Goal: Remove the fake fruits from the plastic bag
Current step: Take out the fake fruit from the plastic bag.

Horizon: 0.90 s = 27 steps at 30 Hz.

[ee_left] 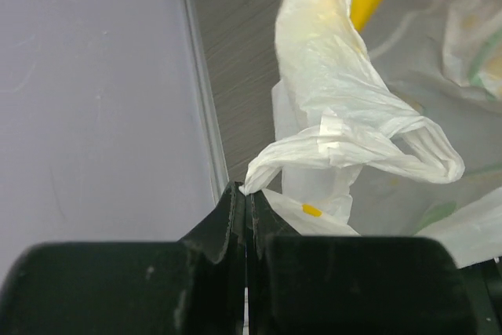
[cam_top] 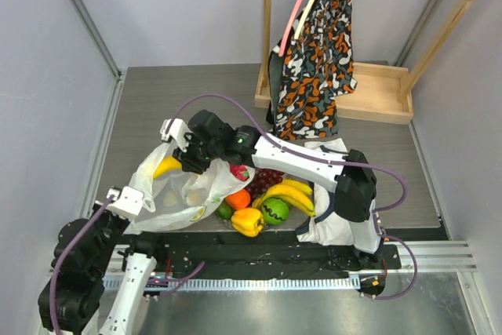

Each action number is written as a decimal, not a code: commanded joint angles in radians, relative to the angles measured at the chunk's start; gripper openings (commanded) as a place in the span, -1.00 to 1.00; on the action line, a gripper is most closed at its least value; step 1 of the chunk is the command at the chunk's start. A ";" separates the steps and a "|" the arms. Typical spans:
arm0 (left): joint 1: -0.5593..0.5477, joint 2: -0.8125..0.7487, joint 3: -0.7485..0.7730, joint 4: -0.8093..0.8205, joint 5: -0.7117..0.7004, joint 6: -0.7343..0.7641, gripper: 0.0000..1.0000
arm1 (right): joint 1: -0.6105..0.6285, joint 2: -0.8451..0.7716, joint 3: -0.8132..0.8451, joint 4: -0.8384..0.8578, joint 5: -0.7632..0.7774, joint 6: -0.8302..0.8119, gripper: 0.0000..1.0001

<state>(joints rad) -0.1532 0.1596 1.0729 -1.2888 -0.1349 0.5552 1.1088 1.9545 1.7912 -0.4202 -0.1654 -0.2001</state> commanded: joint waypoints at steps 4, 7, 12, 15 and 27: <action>0.001 0.106 0.032 0.327 -0.211 -0.190 -1.00 | -0.016 0.006 0.070 -0.092 -0.037 -0.073 -0.98; 0.003 0.124 0.055 0.393 -0.307 -0.196 -1.00 | -0.066 0.018 0.031 -0.089 0.029 -0.068 -0.98; 0.009 0.150 0.038 0.405 -0.319 -0.166 -1.00 | -0.124 -0.015 -0.007 -0.068 -0.113 -0.124 -0.98; 0.009 0.181 0.033 0.356 -0.290 -0.181 -1.00 | -0.135 -0.060 0.039 -0.024 -0.300 -0.061 -0.98; 0.035 0.276 0.019 0.322 -0.223 -0.264 -1.00 | -0.168 -0.195 0.003 0.578 -0.545 0.545 -0.92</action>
<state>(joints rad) -0.1368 0.3931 1.0969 -0.9813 -0.3923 0.3363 0.9459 1.8244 1.7561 -0.1066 -0.5838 0.1188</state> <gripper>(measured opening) 0.012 0.378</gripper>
